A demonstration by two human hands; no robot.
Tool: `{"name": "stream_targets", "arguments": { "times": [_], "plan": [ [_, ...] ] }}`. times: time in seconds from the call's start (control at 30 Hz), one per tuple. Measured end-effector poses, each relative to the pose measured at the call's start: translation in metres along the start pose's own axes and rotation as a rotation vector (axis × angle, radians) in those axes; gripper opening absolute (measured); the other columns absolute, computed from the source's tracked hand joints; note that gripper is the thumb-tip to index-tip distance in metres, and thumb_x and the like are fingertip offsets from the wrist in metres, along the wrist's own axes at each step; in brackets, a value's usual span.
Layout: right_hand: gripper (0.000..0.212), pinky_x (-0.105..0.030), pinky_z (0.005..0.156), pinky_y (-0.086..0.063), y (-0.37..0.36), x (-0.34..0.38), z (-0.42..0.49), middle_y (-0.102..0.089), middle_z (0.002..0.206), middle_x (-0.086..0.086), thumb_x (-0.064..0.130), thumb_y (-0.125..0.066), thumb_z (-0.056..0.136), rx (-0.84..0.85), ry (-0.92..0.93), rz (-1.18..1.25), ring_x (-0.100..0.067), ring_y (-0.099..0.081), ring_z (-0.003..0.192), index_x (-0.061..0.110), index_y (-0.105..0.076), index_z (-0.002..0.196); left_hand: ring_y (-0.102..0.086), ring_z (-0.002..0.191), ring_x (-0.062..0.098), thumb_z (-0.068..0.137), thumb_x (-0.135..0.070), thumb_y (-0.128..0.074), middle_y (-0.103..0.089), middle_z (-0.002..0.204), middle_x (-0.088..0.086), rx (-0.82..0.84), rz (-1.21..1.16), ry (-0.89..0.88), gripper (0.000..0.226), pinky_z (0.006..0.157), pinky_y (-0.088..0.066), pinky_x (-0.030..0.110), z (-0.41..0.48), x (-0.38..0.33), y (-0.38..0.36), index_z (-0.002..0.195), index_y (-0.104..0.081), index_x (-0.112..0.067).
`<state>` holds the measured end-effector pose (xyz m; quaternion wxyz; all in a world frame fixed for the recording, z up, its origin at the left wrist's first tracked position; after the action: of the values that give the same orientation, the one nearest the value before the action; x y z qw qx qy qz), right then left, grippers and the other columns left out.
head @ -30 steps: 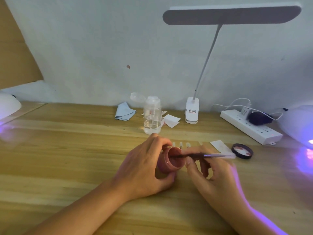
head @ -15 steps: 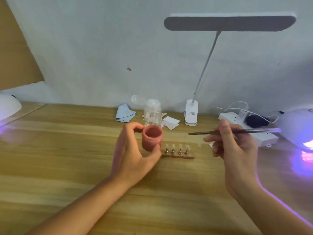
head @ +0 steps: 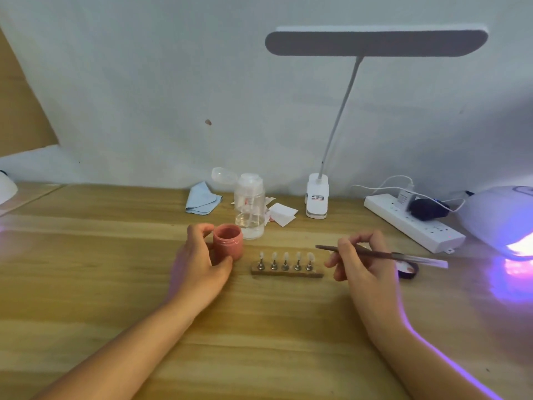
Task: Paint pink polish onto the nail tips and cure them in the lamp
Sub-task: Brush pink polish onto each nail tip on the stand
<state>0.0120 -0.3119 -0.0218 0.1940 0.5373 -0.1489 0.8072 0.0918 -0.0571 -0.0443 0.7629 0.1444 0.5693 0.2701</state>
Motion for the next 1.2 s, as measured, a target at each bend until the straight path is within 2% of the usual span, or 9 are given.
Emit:
{"name": "stream_targets", "arguments": {
  "times": [0.13, 0.23, 0.3, 0.43, 0.53, 0.67, 0.83, 1.03, 1.2],
  "plan": [
    [0.003, -0.028, 0.067, -0.055, -0.001, -0.012, 0.002, -0.071, 0.072, -0.008, 0.010, -0.059, 0.094, 0.053, -0.147, 0.069, -0.014, -0.061, 0.062, 0.010, -0.058, 0.090, -0.051, 0.107, 0.015, 0.079, -0.009, -0.070, -0.041, 0.122, -0.007, -0.040, 0.028, -0.054, 0.056, 0.089, -0.041, 0.032, -0.006, -0.004, 0.002, 0.124, -0.040, -0.022],
    [0.004, -0.031, 0.073, -0.057, 0.003, -0.012, 0.004, -0.072, 0.079, -0.008, 0.014, -0.058, 0.095, 0.036, -0.190, 0.161, -0.018, -0.063, 0.069, 0.013, -0.060, 0.092, -0.050, 0.095, 0.010, 0.072, -0.007, -0.072, -0.040, 0.102, -0.016, -0.152, 0.032, -0.325, 0.047, 0.082, -0.039, 0.018, -0.019, -0.028, 0.007, 0.108, -0.045, -0.022],
    [0.010, -0.031, 0.074, -0.059, 0.001, -0.007, 0.004, -0.073, 0.084, -0.009, 0.021, -0.055, 0.097, 0.066, -0.147, 0.131, -0.017, -0.064, 0.069, 0.015, -0.061, 0.101, -0.053, 0.087, 0.003, 0.073, -0.015, -0.075, -0.051, 0.101, -0.020, -0.040, 0.069, -0.411, 0.046, 0.076, -0.040, 0.011, -0.029, -0.037, -0.003, 0.105, -0.045, -0.028],
    [0.006, -0.026, 0.069, -0.055, -0.008, -0.007, 0.000, -0.073, 0.077, -0.007, 0.012, -0.056, 0.096, 0.111, -0.119, 0.029, -0.011, -0.061, 0.064, 0.012, -0.057, 0.102, -0.053, 0.079, -0.005, 0.077, -0.041, -0.071, -0.055, 0.107, -0.028, 0.173, 0.245, -0.360, 0.054, 0.075, -0.048, 0.024, -0.027, -0.029, -0.019, 0.115, -0.033, -0.042],
    [0.004, -0.020, 0.067, -0.054, -0.005, -0.008, 0.004, -0.073, 0.076, -0.008, 0.004, -0.057, 0.093, 0.079, -0.176, 0.082, -0.010, -0.064, 0.067, 0.007, -0.060, 0.093, -0.053, 0.071, -0.005, 0.080, -0.045, -0.070, -0.055, 0.107, -0.030, 0.246, 0.227, -0.322, 0.048, 0.076, -0.049, 0.027, -0.022, -0.027, -0.021, 0.121, -0.043, -0.042],
    [0.005, -0.034, 0.082, -0.051, 0.000, -0.011, 0.006, -0.070, 0.069, -0.006, 0.008, -0.060, 0.090, 0.041, -0.220, 0.114, -0.017, -0.062, 0.073, 0.009, -0.063, 0.086, -0.049, 0.070, -0.003, 0.087, -0.050, -0.063, -0.044, 0.107, -0.025, 0.331, 0.295, -0.364, 0.038, 0.071, -0.042, 0.026, -0.020, -0.026, -0.028, 0.122, -0.055, -0.040],
    [0.011, -0.028, 0.069, -0.047, 0.001, -0.012, 0.004, -0.067, 0.062, -0.006, 0.008, -0.059, 0.088, -0.012, -0.197, 0.105, -0.010, -0.057, 0.059, 0.014, -0.061, 0.079, -0.052, 0.075, -0.003, 0.082, -0.044, -0.070, -0.050, 0.103, -0.027, 0.305, 0.203, -0.387, 0.025, 0.064, -0.039, 0.019, -0.020, -0.027, -0.025, 0.105, -0.063, -0.044],
    [0.015, -0.014, 0.051, -0.044, 0.002, -0.011, -0.002, -0.065, 0.056, -0.010, 0.003, -0.053, 0.084, -0.006, -0.168, 0.062, -0.009, -0.052, 0.050, 0.011, -0.051, 0.071, -0.053, 0.077, -0.009, 0.080, -0.043, -0.074, -0.050, 0.099, -0.039, 0.309, 0.167, -0.393, 0.024, 0.059, -0.034, 0.009, -0.022, -0.024, -0.027, 0.102, -0.066, -0.044],
    [0.012, -0.015, 0.053, -0.045, 0.001, -0.010, -0.002, -0.069, 0.061, -0.012, 0.003, -0.055, 0.083, 0.002, -0.156, 0.046, -0.010, -0.053, 0.052, 0.009, -0.052, 0.073, -0.054, 0.075, -0.003, 0.080, -0.044, -0.074, -0.050, 0.097, -0.034, 0.307, 0.173, -0.389, 0.024, 0.059, -0.034, 0.011, -0.019, -0.020, -0.027, 0.102, -0.068, -0.039]
  ]
}}
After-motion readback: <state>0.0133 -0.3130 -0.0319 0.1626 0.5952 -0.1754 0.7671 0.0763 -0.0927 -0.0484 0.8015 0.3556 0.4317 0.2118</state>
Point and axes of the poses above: each hand's wrist, its own z-axis towards the middle knuckle, its own y-axis out of the back of the hand, x = y × z, the point moved 6 cm from there along z, towards the middle knuckle
